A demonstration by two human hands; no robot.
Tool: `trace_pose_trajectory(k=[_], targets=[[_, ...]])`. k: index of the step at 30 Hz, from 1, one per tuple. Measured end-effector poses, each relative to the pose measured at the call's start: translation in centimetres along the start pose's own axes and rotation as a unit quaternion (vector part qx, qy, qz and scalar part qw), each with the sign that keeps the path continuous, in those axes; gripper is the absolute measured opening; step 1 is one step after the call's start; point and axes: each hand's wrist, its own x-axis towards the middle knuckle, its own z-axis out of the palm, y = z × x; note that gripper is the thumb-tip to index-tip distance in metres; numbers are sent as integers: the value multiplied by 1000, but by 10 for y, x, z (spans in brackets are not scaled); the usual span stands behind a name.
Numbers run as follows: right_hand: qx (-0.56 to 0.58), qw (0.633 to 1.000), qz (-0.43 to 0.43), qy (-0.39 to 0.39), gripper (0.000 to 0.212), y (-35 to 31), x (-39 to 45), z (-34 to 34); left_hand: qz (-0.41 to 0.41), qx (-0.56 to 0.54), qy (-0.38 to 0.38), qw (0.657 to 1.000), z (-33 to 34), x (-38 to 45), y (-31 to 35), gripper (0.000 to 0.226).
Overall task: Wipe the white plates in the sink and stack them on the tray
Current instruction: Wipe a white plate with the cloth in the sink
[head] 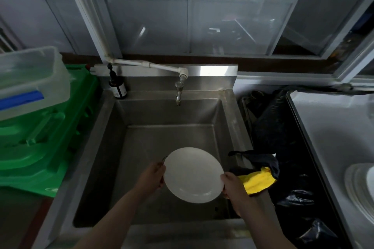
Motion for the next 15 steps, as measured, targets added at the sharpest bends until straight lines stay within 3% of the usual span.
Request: trace_pose_trajectory(k=[5, 8, 11, 15], targets=[[65, 997, -28, 20, 19, -1, -17, 6, -25, -149, -56, 987, 4, -38, 3, 33], [98, 994, -31, 29, 20, -3, -29, 12, -55, -274, -99, 955, 9, -60, 4, 41], [118, 992, -25, 24, 19, -6, -37, 18, -59, -375, -118, 918, 8, -68, 4, 70], [135, 991, -17, 15, 18, -9, -45, 21, -42, -437, -122, 890, 5, -69, 4, 67]])
